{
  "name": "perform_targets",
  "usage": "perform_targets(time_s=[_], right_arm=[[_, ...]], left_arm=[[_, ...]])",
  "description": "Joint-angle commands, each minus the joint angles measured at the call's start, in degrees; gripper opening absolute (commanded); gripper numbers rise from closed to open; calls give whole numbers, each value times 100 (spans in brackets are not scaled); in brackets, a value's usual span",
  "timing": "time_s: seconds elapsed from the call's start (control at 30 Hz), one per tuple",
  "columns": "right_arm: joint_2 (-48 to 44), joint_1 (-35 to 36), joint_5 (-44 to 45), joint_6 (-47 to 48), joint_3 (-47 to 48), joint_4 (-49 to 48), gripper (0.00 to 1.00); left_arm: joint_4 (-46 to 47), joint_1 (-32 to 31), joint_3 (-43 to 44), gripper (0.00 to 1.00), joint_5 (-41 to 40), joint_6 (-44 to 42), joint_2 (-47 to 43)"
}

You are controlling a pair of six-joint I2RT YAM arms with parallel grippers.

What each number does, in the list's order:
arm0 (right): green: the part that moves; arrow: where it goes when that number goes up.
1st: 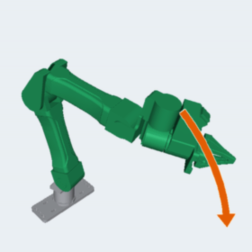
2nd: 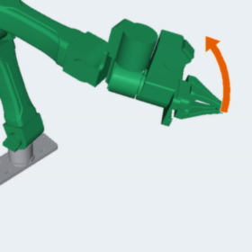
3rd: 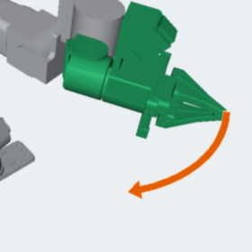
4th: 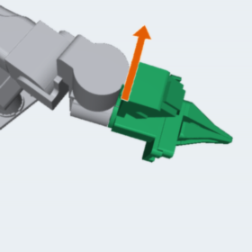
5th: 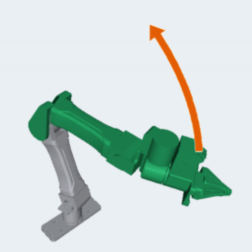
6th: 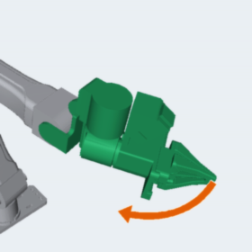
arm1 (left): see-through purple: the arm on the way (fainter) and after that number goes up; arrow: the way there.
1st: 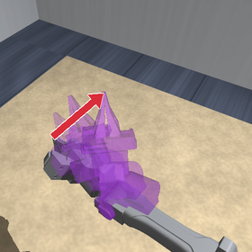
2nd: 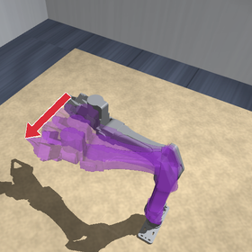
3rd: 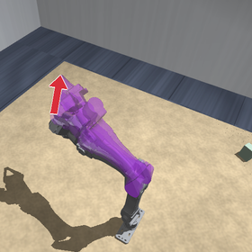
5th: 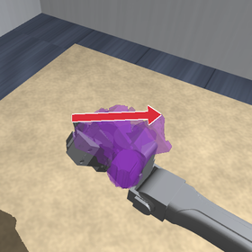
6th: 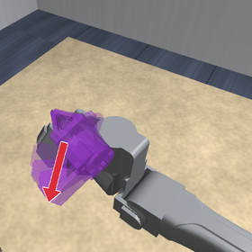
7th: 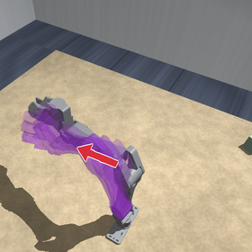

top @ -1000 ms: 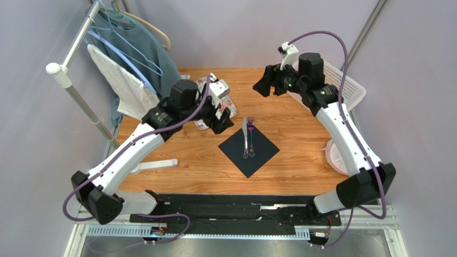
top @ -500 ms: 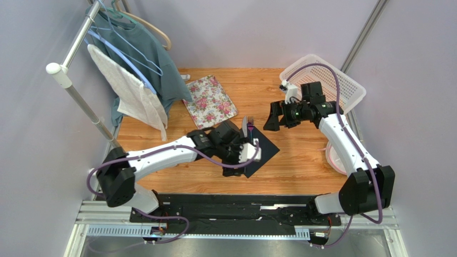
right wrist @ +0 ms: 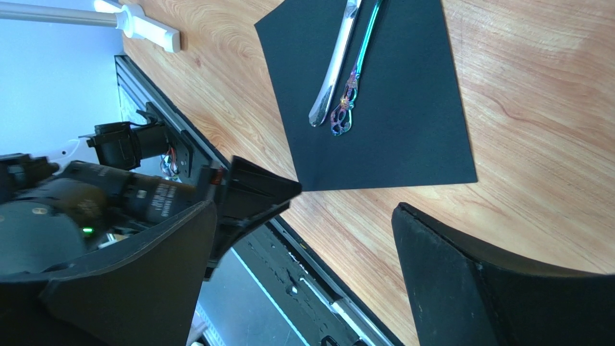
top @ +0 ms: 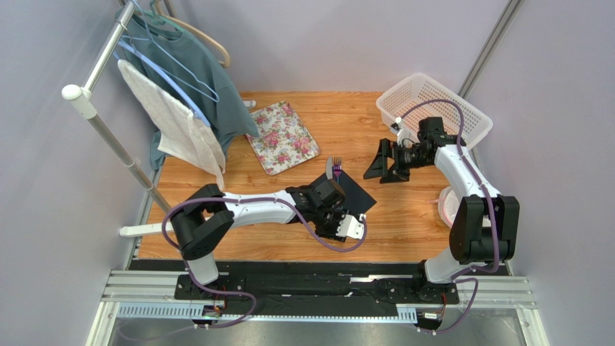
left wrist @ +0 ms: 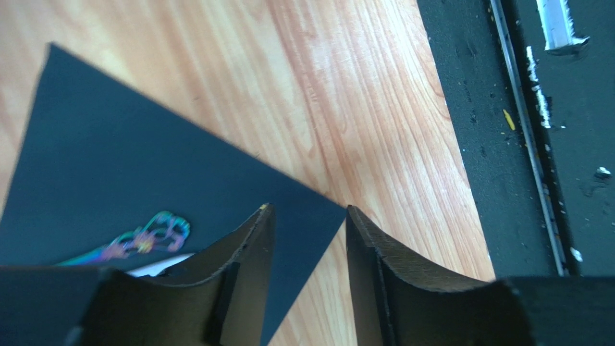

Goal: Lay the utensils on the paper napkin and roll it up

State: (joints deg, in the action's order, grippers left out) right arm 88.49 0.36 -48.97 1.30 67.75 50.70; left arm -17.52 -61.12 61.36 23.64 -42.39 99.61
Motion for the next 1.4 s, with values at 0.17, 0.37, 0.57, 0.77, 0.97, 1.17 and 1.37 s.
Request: perform_targets(time_s=[0.17, 0.37, 0.57, 0.77, 0.97, 1.17, 1.37], right_arm=[[-227, -149, -174, -86, -86, -95, 97], [-165, -177, -227, -95, -69, -113, 97], [-174, -212, -244, -95, -68, -130, 97], [-156, -212, -306, -95, -86, -139, 97], [-218, -212, -306, -95, -121, -139, 97], [-235, -221, -280, -95, -104, -139, 97], [-236, -229, -271, -95, -77, -139, 96]], left_arm=[[-120, -146, 298, 42, -25, -577, 515], [-304, -146, 218, 40, -26, -726, 577], [-454, -146, 130, 41, -9, -797, 524], [-612, -146, 51, 44, 185, -745, 296], [-674, -146, 60, 47, 185, -648, 243], [-709, -137, 165, 44, 62, -709, 506], [-762, -102, 244, 35, -35, -727, 805]])
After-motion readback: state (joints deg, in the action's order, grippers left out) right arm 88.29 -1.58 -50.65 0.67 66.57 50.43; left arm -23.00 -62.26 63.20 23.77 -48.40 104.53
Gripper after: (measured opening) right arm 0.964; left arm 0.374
